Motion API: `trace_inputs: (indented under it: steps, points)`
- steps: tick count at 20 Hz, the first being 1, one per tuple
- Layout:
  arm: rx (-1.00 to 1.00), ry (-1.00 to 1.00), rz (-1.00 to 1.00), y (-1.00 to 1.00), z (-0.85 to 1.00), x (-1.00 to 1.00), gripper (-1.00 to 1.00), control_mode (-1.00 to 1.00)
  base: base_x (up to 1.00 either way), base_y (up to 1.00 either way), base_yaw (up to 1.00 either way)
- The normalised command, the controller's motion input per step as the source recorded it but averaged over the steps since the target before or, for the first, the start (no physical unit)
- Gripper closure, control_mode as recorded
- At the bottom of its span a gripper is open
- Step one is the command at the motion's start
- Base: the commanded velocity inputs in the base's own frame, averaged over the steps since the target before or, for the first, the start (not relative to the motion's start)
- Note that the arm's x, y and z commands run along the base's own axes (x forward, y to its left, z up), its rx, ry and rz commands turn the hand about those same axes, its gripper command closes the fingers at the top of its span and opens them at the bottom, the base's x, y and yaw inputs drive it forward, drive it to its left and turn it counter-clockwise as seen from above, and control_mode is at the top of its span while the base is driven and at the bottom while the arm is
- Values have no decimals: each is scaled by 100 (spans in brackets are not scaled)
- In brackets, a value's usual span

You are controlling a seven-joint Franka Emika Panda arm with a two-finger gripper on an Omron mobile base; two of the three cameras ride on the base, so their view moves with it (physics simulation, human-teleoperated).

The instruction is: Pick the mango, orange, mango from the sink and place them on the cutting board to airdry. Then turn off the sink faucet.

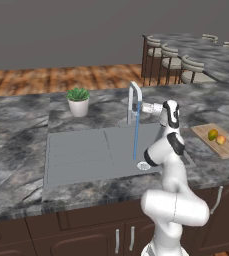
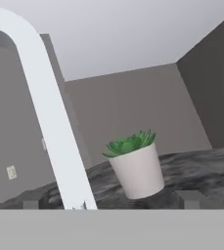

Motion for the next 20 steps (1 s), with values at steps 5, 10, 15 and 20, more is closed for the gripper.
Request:
trace_inputs:
  steps: [5, 10, 15, 20]
  points:
    - [2, -4, 16, -13, 20, 50, -100, -100, 0, 0, 0]
    - [-10, -7, 21, 66, 26, 52, -100, -100, 0, 0, 0]
    - [-19, -8, 18, 86, 32, 48, -100, -100, 0, 0, 0]
    - [-23, -2, 14, 79, 31, 52, -100, -100, 0, 0, 0]
